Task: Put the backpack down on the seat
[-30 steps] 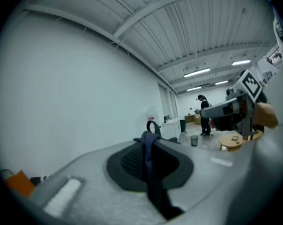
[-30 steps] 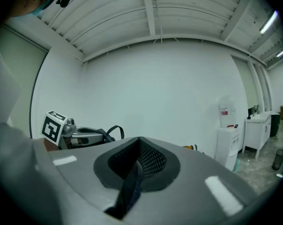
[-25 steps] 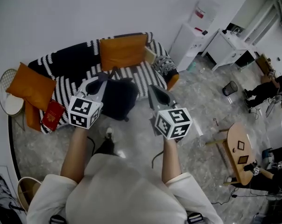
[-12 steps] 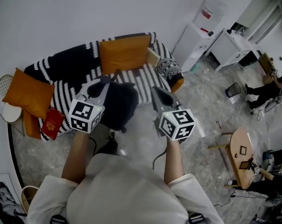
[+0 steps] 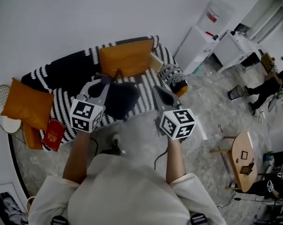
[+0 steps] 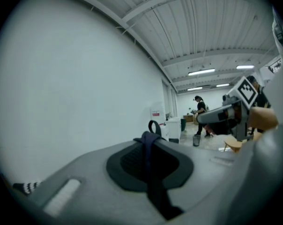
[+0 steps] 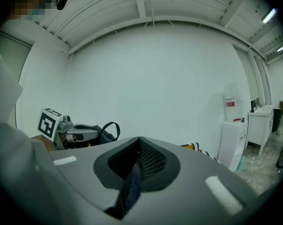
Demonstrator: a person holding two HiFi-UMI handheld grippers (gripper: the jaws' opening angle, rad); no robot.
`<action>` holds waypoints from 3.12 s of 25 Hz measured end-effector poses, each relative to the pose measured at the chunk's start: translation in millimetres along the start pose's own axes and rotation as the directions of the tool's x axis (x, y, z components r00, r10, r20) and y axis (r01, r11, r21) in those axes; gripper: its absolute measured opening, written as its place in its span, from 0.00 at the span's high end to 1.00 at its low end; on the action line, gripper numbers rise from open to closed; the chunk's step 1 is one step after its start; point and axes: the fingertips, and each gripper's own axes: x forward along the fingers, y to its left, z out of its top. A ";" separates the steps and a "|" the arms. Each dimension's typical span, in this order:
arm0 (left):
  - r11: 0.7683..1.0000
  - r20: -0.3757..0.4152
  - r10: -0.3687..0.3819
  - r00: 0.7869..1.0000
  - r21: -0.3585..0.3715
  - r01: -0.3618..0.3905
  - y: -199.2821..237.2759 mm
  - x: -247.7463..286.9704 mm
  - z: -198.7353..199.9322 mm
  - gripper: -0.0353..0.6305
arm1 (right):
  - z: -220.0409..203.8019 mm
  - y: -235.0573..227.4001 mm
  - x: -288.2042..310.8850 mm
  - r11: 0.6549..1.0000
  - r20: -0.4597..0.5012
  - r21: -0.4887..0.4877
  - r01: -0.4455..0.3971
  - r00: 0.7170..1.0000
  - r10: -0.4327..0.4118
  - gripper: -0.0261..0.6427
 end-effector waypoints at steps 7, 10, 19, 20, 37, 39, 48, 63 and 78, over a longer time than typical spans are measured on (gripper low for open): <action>1.000 -0.007 -0.022 1.000 -0.001 0.022 50.9 46.8 3.5 0.93 | 21.5 -11.2 48.8 0.999 -0.003 -0.012 0.039 0.999 -0.039 0.95; 0.999 -0.014 -0.038 0.999 -0.005 0.038 64.6 62.4 0.6 0.93 | 28.5 -14.7 64.5 0.999 -0.001 0.001 0.043 0.999 -0.043 0.95; 0.998 -0.033 -0.063 0.997 -0.022 0.062 102.8 93.3 -15.5 0.93 | 34.4 -26.3 93.2 0.992 0.024 0.007 0.122 0.992 -0.123 0.95; 0.998 -0.033 -0.062 0.998 -0.022 0.061 107.0 96.8 -15.9 0.93 | 34.4 -26.8 95.5 0.992 0.024 0.005 0.130 0.991 -0.130 0.95; 0.998 -0.054 -0.034 0.998 -0.055 0.031 158.0 133.0 -23.5 0.93 | 47.4 -33.6 137.4 0.990 0.001 -0.050 0.132 0.991 -0.132 0.95; 0.998 -0.069 -0.030 0.997 -0.059 0.026 162.1 143.7 -27.8 0.93 | 42.2 -42.4 145.5 0.991 -0.017 -0.045 0.126 0.992 -0.127 0.95; 0.997 -0.141 -0.037 0.989 -0.079 0.026 167.9 208.1 -58.0 0.93 | 19.8 -103.3 191.2 0.992 -0.091 -0.030 0.119 0.988 -0.121 0.95; 0.984 -0.275 -0.027 0.961 -0.175 -0.023 197.9 353.8 -107.7 0.93 | 17.3 -227.4 307.5 0.999 -0.159 0.000 0.042 0.986 -0.042 0.95; 0.953 -0.432 -0.110 0.895 -0.302 -0.029 226.5 524.7 -211.4 0.93 | -36.3 -361.4 407.1 0.995 -0.309 0.073 0.071 0.950 -0.045 0.95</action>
